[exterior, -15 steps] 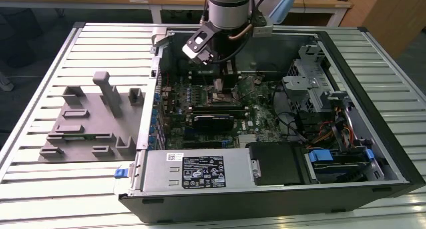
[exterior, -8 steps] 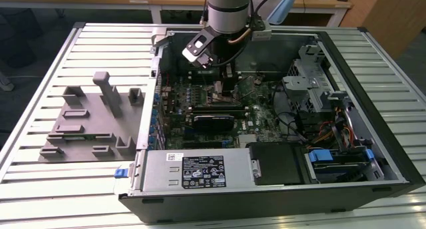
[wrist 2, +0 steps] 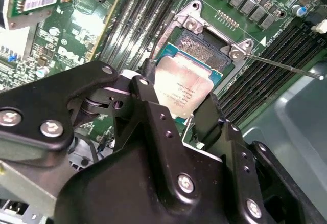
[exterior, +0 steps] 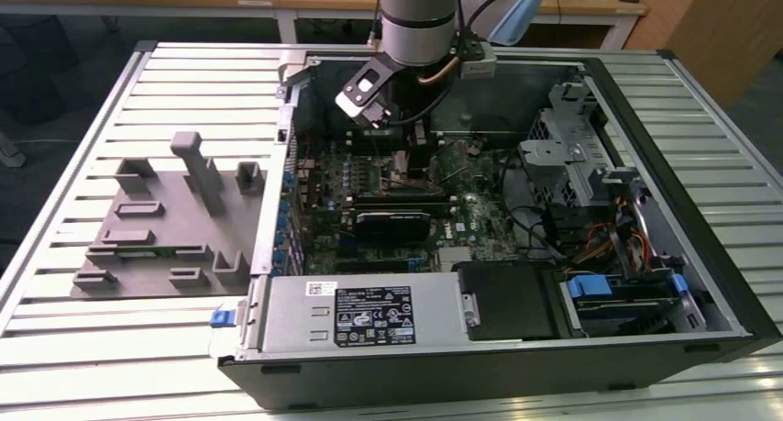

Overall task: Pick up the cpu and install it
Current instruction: 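Place the cpu into insertion slot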

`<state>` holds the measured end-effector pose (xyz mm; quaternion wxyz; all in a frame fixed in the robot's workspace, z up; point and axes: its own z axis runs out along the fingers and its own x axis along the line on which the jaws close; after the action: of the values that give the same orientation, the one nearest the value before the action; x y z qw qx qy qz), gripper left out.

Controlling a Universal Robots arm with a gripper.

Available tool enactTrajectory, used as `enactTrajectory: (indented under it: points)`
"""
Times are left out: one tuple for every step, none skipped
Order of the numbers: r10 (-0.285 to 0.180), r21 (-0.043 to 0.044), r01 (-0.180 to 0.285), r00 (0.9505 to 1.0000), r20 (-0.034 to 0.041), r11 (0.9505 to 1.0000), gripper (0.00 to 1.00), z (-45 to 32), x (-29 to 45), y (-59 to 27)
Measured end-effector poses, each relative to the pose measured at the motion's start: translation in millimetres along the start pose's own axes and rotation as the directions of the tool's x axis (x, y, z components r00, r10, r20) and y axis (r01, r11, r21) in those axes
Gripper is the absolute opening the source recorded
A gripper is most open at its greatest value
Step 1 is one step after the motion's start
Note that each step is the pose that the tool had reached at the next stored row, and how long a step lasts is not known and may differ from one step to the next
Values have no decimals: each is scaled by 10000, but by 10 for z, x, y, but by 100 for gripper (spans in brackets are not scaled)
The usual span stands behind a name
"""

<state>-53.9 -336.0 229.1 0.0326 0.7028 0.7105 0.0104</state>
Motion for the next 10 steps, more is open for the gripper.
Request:
enactTrajectory:
  points:
    - [-16,-1,16,10000,-1,10000,54,10,7,-1]
    - [-30,0,30,10000,-1,10000,54,21,12,-1]
    - [-43,0,43,10000,-1,10000,54,34,16,-2]
    - [-56,-1,56,10000,-3,10000,54,47,20,-2]
    - [-66,-1,66,10000,-3,10000,54,62,22,-3]
    - [-66,-1,66,10000,-2,10000,54,76,23,-4]
    - [-66,-1,66,10000,-2,10000,54,88,23,-5]
    - [-64,-1,64,10000,-3,10000,54,98,24,-6]
    - [-64,-1,64,10000,-3,10000,54,105,24,-6]
    - [-64,-1,64,10000,-3,10000,54,108,24,-7]
